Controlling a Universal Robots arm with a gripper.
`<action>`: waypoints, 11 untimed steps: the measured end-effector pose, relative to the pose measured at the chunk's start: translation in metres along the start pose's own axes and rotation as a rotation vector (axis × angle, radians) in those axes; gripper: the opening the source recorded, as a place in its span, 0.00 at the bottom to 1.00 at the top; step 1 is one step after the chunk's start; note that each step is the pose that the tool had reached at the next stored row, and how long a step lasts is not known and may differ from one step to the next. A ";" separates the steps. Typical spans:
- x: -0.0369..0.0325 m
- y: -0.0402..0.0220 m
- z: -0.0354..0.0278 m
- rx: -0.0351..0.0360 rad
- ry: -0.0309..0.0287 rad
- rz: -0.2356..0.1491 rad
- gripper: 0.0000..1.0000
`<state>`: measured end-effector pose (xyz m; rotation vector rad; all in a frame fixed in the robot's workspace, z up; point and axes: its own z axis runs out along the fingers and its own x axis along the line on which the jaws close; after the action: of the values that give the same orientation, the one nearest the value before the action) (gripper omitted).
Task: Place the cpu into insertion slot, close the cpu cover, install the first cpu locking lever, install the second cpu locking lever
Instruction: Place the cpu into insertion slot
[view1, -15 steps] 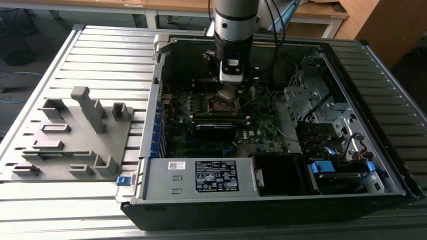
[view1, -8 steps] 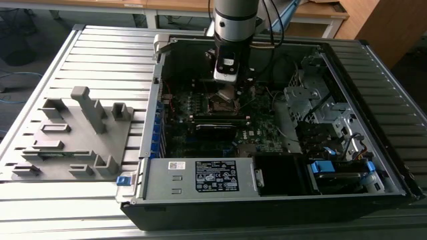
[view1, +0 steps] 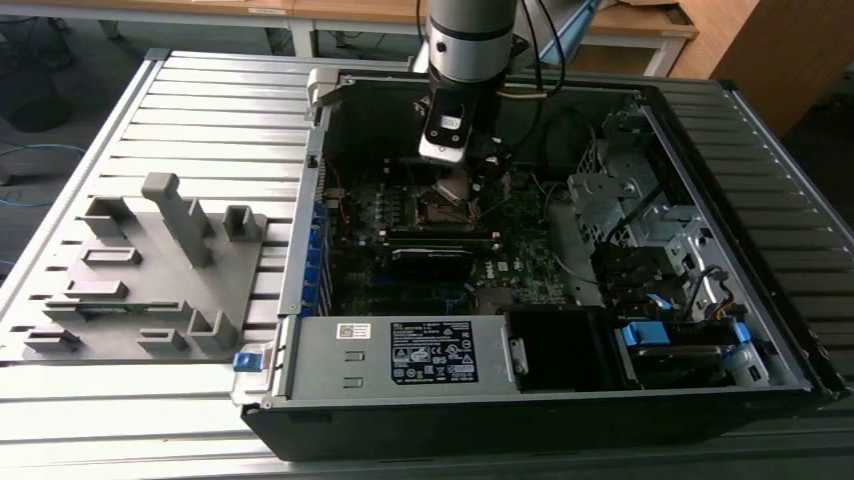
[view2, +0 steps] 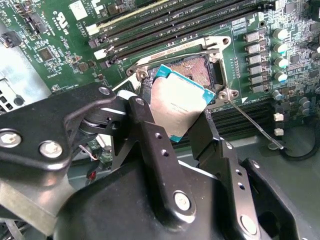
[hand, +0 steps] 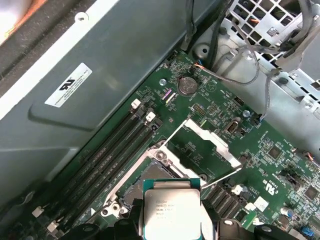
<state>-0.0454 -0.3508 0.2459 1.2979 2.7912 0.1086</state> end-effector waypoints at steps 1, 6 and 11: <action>0.0000 0.0000 0.0000 0.0000 0.0000 0.000 0.54; 0.0000 0.0000 0.0001 0.0006 -0.0023 0.026 0.54; 0.0000 0.0000 0.0000 0.0029 -0.0102 0.114 0.54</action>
<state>-0.0454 -0.3508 0.2458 1.4533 2.7093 0.1031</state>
